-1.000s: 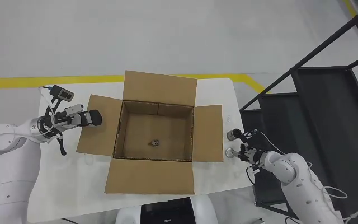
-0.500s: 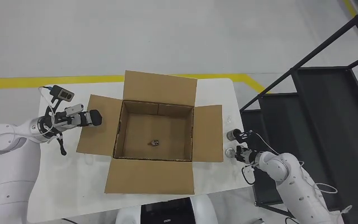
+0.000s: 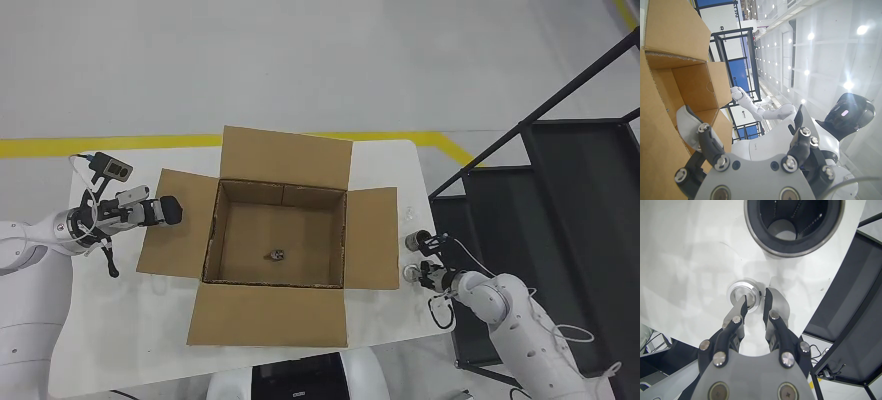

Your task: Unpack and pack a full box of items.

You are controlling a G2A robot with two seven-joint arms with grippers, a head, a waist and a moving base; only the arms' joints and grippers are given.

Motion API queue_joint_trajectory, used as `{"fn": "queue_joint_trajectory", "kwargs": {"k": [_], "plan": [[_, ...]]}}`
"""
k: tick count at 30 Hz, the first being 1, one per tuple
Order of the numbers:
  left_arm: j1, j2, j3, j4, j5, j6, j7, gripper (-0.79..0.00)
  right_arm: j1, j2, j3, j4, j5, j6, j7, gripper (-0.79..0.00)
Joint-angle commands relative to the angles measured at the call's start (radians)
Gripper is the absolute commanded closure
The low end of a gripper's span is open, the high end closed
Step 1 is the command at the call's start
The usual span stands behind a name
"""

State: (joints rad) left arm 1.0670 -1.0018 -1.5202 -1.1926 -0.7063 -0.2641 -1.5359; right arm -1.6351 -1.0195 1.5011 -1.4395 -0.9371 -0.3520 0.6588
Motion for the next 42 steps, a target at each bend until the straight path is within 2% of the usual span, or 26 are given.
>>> {"fn": "queue_joint_trajectory", "kwargs": {"k": [1,3,4,5,6,11,17,25,34,38,42], "plan": [[0.000,0.000,0.000,0.000,0.000,0.000,0.000,-0.785,0.004,0.000,-0.004,0.005,-0.003,0.003,0.000,-0.185],[0.000,0.000,0.000,0.000,0.000,0.000,0.000,-0.785,0.007,0.000,-0.007,0.008,-0.003,0.004,-0.001,-0.135],[0.000,0.000,0.000,0.000,0.000,0.000,0.000,-0.785,0.009,0.000,-0.009,0.010,-0.004,0.005,-0.002,-0.089],[0.000,0.000,0.000,0.000,0.000,0.000,0.000,-0.785,0.011,-0.001,-0.012,0.011,-0.004,0.006,-0.002,-0.009],[0.000,0.000,0.000,0.000,0.000,0.000,0.000,-0.785,0.014,-0.001,-0.014,0.010,-0.004,0.006,-0.002,0.000],[0.000,0.000,0.000,0.000,0.000,0.000,0.000,-0.785,0.020,0.000,-0.016,0.002,-0.002,0.002,-0.004,0.000],[0.000,0.000,0.000,0.000,0.000,0.000,0.000,-0.785,-0.024,0.013,0.066,-0.058,0.034,-0.026,0.003,0.000],[0.000,0.000,0.000,0.000,0.000,0.000,0.000,-0.785,-0.185,0.040,0.306,-0.265,0.149,-0.108,0.032,0.000],[0.000,0.000,0.000,0.000,0.000,0.000,0.000,-0.785,-0.316,0.042,0.509,-0.526,0.340,-0.185,-0.058,0.000],[0.000,0.000,0.000,0.000,0.000,0.000,0.000,-0.785,-0.309,0.040,0.509,-0.638,0.386,-0.188,-0.091,0.000],[0.000,0.000,0.000,0.000,0.000,0.000,0.000,-0.785,-0.272,0.043,0.439,-0.732,0.376,-0.209,-0.059,0.000]]}}
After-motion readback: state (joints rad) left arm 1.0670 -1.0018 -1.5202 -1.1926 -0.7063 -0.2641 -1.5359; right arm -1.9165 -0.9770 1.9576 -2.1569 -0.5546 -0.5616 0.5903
